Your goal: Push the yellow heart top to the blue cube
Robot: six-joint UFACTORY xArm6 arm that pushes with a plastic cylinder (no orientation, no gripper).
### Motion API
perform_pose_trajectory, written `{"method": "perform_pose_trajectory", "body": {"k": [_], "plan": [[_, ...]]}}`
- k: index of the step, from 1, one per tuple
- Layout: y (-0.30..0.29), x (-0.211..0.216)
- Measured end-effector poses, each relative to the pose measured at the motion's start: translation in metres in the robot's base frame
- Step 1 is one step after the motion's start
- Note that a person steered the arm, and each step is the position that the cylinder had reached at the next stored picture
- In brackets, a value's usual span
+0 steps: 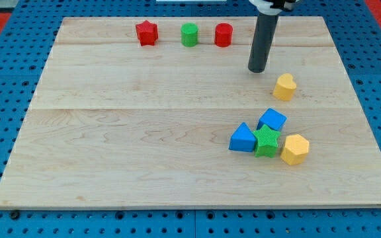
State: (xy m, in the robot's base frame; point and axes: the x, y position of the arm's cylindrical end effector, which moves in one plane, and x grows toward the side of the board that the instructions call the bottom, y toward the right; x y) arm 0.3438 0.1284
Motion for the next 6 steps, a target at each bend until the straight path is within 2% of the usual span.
{"method": "perform_pose_trajectory", "body": {"k": [1, 2, 3, 4, 6], "plan": [[0.055, 0.026], [0.060, 0.074], [0.025, 0.099], [0.043, 0.107], [0.054, 0.069]]}}
